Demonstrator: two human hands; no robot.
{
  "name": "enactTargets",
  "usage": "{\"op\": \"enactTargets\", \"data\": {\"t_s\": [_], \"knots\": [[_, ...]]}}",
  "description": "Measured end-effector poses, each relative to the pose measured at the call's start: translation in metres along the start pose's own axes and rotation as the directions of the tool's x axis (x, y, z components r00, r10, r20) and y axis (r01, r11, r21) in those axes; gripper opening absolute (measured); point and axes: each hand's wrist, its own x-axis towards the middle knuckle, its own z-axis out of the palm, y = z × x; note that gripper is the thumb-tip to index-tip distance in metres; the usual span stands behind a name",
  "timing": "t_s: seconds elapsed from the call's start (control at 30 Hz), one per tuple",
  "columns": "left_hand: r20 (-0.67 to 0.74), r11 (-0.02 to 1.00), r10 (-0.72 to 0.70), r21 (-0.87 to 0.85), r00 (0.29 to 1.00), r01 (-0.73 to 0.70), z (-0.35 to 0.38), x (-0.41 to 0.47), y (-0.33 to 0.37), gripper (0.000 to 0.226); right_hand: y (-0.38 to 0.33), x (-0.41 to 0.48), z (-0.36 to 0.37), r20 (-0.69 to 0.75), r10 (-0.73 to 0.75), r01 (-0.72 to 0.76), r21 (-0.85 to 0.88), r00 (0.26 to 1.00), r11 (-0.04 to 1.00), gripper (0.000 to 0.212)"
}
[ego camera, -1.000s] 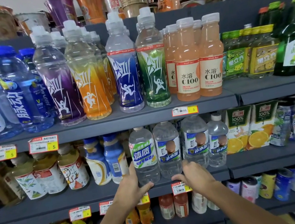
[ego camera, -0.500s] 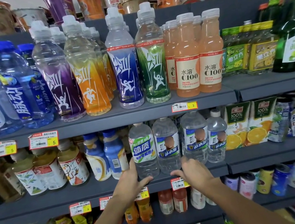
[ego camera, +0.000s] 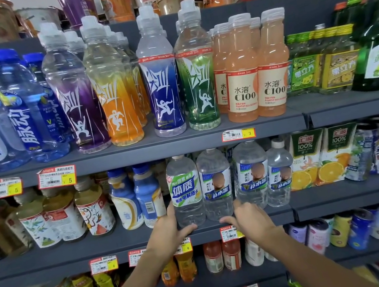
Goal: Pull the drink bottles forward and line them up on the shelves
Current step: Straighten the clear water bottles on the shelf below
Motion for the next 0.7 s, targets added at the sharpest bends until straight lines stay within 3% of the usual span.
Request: {"op": "enactTargets", "data": {"t_s": [0.27, 0.7], "knots": [[-0.069, 1.0, 0.023, 0.003, 0.997, -0.023, 0.003, -0.005, 0.005, 0.088, 0.0, 0.001, -0.003, 0.009, -0.009, 0.009, 0.027, 1.0, 1.0, 0.072], [-0.032, 0.998, -0.044, 0.038, 0.999, 0.045, -0.002, -0.008, 0.015, 0.083, -0.002, 0.0, -0.002, 0.01, 0.009, -0.009, 0.051, 1.0, 0.999, 0.065]]}}
